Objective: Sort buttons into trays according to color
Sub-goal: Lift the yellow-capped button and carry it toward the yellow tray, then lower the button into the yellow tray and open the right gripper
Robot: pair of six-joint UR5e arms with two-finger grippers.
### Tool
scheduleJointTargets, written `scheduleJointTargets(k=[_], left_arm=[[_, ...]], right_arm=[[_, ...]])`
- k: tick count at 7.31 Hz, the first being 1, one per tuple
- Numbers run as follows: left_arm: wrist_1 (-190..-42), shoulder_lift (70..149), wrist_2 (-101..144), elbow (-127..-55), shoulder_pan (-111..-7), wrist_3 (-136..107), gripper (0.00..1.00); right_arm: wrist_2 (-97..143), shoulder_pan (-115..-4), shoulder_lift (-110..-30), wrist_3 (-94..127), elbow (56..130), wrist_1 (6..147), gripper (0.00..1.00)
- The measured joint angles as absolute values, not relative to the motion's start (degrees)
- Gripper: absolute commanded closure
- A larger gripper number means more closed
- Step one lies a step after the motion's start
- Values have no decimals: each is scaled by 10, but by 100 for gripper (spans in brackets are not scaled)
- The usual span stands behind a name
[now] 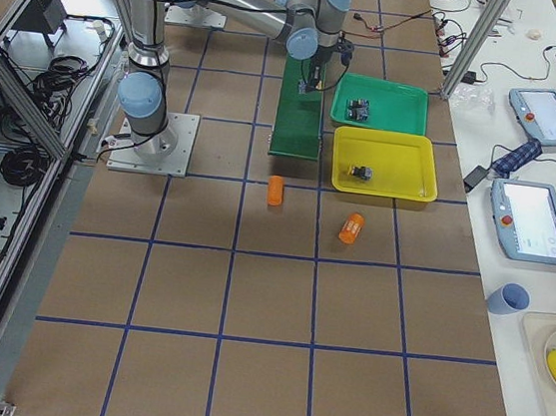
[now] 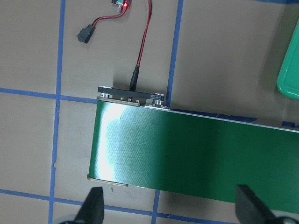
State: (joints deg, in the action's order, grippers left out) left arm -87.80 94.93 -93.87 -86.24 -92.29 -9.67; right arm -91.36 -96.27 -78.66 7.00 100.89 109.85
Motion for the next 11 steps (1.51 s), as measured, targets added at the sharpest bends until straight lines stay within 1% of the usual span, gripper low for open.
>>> scheduleJointTargets(k=[2,5,6,7,8,9,11], left_arm=[[-878,949,-939,-863,-924,-97,0],[-878,948,-939,-863,-924,-97,0],[-878,948,-939,-863,-924,-97,0],[-878,947,-939,-863,-924,-97,0],[-878,946,-939,-863,-924,-97,0],[-878,945,-939,-863,-923,-97,0],[-878,945,-939,-864,-923,-97,0]], right_arm=[[-924,-908,-784,40,954,1099,100],[-962,-854,-706,-12,932,1199,100],[-970,-841,-684,-24,930,1221,97],[-975,-833,-666,-29,929,1242,60],[-976,-830,-651,-30,929,1256,3],[-975,-828,-638,-27,929,1263,0],[-974,-826,-626,-24,933,1270,0]])
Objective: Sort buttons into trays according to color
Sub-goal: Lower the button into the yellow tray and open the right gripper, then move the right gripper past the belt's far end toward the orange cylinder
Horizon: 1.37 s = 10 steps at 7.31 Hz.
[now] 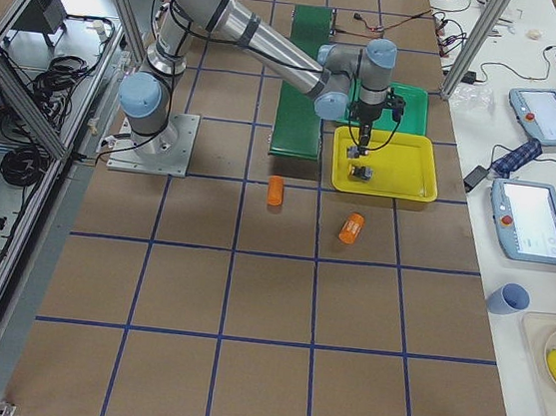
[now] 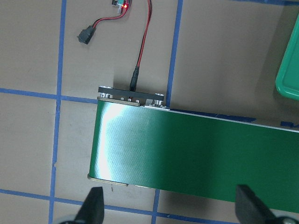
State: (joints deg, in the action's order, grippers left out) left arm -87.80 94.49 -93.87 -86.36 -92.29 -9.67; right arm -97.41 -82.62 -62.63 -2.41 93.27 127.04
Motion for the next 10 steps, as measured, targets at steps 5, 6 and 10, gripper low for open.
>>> scheduleJointTargets(k=[5,6,10], left_arm=[[-878,943,-940,-864,-923,-95,0],[-878,943,-940,-864,-923,-95,0],[-877,940,-943,-867,-924,-93,0]], right_arm=[[-960,-828,-782,-21,940,1116,0],[-945,-830,-841,-18,941,1031,0],[-923,-865,-966,-14,970,880,0]])
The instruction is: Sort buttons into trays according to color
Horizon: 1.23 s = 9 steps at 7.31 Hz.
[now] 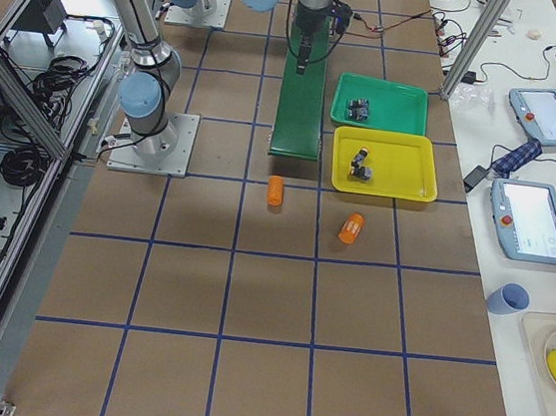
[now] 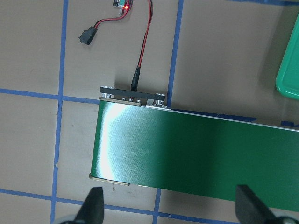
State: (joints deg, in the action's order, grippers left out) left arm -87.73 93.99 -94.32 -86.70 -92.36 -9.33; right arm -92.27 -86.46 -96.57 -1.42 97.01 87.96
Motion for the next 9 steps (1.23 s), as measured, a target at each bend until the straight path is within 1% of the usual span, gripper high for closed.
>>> scheduleJointTargets(k=[3,7,9], left_arm=[[-877,939,-943,-868,-923,-93,0],[-877,940,-942,-867,-923,-93,0],[-877,940,-943,-868,-924,-92,0]], right_arm=[[-899,-899,-968,-15,974,880,0],[-899,-863,-973,-14,972,865,0],[-895,-865,-977,-14,974,849,0]])
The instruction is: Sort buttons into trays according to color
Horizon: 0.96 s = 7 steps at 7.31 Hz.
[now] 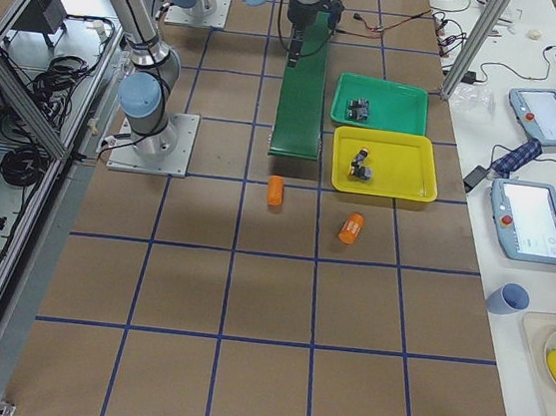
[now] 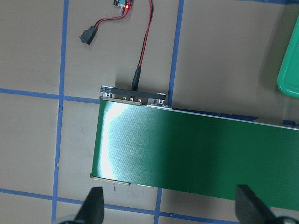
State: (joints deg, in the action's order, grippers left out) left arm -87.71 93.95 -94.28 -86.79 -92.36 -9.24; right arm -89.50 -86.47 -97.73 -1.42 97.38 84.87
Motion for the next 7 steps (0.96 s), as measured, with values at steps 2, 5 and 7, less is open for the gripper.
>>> scheduleJointTargets(k=[2,5,7], left_arm=[[-877,940,-942,-867,-923,-92,0],[-877,940,-942,-866,-923,-91,0],[-877,940,-942,-865,-923,-91,0]], right_arm=[[-893,-870,-978,-15,974,848,0],[-893,-874,-977,-21,975,848,0],[-893,-880,-976,-22,975,849,0]])
